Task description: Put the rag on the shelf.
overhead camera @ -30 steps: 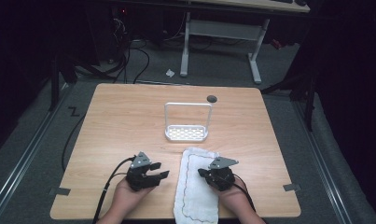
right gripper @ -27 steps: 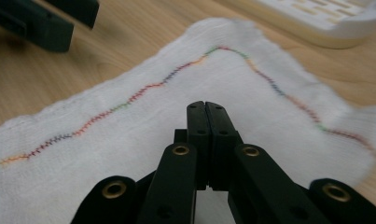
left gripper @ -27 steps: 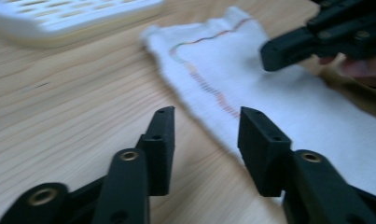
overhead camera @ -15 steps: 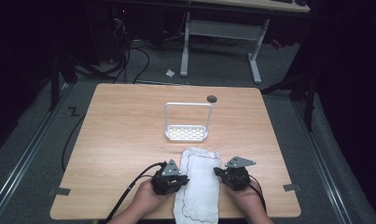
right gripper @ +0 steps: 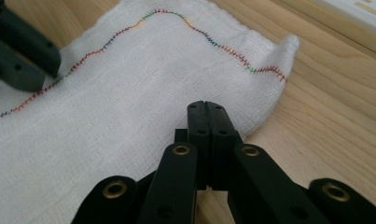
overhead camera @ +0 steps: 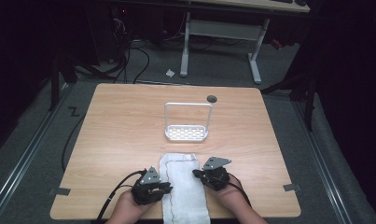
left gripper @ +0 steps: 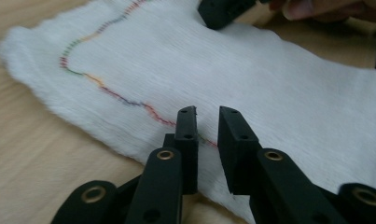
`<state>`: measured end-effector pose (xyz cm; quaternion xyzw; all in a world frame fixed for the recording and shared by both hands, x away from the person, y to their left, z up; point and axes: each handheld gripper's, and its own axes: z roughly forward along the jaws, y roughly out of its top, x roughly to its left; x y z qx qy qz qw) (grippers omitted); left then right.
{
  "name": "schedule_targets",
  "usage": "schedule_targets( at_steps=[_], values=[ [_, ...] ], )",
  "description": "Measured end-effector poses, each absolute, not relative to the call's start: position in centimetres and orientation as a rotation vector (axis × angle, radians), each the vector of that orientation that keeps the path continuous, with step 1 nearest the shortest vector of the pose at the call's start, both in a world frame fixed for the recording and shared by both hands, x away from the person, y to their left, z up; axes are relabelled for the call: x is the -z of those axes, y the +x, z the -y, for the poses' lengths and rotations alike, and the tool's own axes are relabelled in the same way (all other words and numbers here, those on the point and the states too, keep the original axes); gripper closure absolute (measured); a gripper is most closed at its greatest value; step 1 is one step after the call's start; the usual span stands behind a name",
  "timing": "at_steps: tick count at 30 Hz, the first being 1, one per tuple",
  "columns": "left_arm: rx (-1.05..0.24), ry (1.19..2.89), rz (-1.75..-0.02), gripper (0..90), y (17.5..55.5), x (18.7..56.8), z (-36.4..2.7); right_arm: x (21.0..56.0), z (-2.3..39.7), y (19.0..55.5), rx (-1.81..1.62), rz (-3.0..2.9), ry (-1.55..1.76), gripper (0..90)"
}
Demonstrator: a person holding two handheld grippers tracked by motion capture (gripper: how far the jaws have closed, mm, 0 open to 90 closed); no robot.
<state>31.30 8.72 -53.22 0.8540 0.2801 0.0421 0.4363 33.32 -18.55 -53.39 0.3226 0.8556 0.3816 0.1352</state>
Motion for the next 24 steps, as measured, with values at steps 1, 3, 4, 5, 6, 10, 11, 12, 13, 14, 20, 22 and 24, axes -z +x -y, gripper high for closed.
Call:
schedule_targets(
  at_steps=[1,3,4,5,6,10,11,12,13,14,20,22,24],
  values=[
    [-0.105,2.125,-0.697,74.4,31.3,53.2,-8.7,53.4,18.5,33.3,-1.105,-2.479,0.935,90.0],
    [-0.123,2.028,-0.755,70.9,32.5,52.8,-10.0,53.4,18.7,33.3,-1.106,-2.482,0.932,89.9],
    [-0.123,2.028,-0.755,68.0,32.5,52.8,-10.0,53.4,18.7,33.2,-1.108,-2.479,0.933,89.7],
    [-0.149,2.000,-0.781,68.0,33.0,52.6,-10.3,53.4,18.7,33.2,-1.108,-2.479,0.933,89.7],
    [-0.182,1.968,-0.818,64.7,33.7,52.6,-10.6,53.4,18.7,33.1,-1.100,-2.480,0.925,89.6],
    [-0.249,1.925,-0.924,57.5,36.6,53.3,-10.6,53.5,18.8,32.8,-1.103,-2.471,0.902,88.8],
    [-0.249,1.925,-0.924,56.4,36.6,53.3,-10.6,53.5,18.8,32.8,-1.103,-2.471,0.902,88.8],
    [-0.255,1.932,-0.939,55.1,37.3,53.5,-10.3,53.5,18.9,32.7,-1.102,-2.467,0.902,88.8],
    [-0.257,1.947,-0.951,54.6,38.0,53.8,-9.7,53.5,19.0,32.6,-1.101,-2.466,0.903,88.8],
    [-0.257,1.947,-0.951,54.5,38.0,53.8,-9.7,53.5,19.0,32.6,-1.101,-2.466,0.903,88.8],
    [-0.274,2.028,-0.956,63.6,39.4,53.9,-7.8,53.6,19.1,32.5,-1.099,-2.465,0.881,88.6],
    [-0.288,2.033,-0.955,64.6,39.5,53.9,-7.5,53.6,19.1,32.6,-1.101,-2.469,0.877,88.6],
    [-0.265,2.002,-0.995,67.1,39.8,54.0,-7.3,53.6,19.2,32.6,-1.101,-2.473,0.874,88.4]
  ],
)
